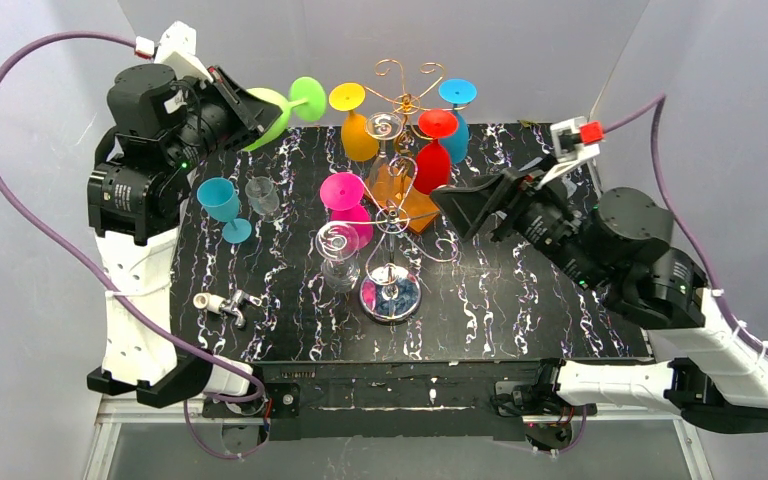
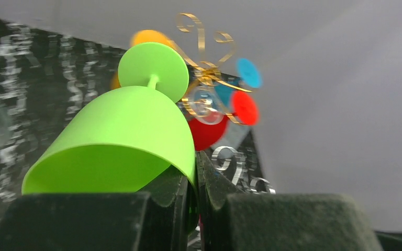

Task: Take the wine glass off the wine glass rack
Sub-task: Place the wine glass at the center of the board.

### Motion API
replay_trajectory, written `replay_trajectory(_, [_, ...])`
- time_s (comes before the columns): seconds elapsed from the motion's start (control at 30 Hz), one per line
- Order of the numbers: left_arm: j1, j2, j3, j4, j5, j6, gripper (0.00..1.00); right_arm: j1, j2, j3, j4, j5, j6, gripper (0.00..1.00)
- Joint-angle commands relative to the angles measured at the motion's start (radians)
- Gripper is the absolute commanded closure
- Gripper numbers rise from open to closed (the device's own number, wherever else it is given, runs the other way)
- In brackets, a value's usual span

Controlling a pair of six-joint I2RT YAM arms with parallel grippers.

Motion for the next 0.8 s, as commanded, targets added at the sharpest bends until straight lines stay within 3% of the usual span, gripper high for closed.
replay_trajectory(0.0, [0.007,0.003,-0.002,-0.192,-0.327,0.170,1.00,0.002,0.021,-0.009,-0.020,0.052,-0.063,0.02])
replay_trajectory(0.2, [0.014,0.001,-0.152,-0.279,-0.422,0.194,1.00,0.002,0.096,0.018,-0.059,0.039,-0.094,0.02])
replay_trajectory(0.4, [0.025,-0.003,-0.335,-0.280,-0.394,0.205,1.00,0.002,0.178,0.058,-0.083,0.021,-0.121,0.02])
replay_trajectory(0.77, [0.025,0.078,-0.531,-0.238,-0.333,0.209,1.00,-0.002,0.401,0.371,-0.270,0.266,-0.228,0.02])
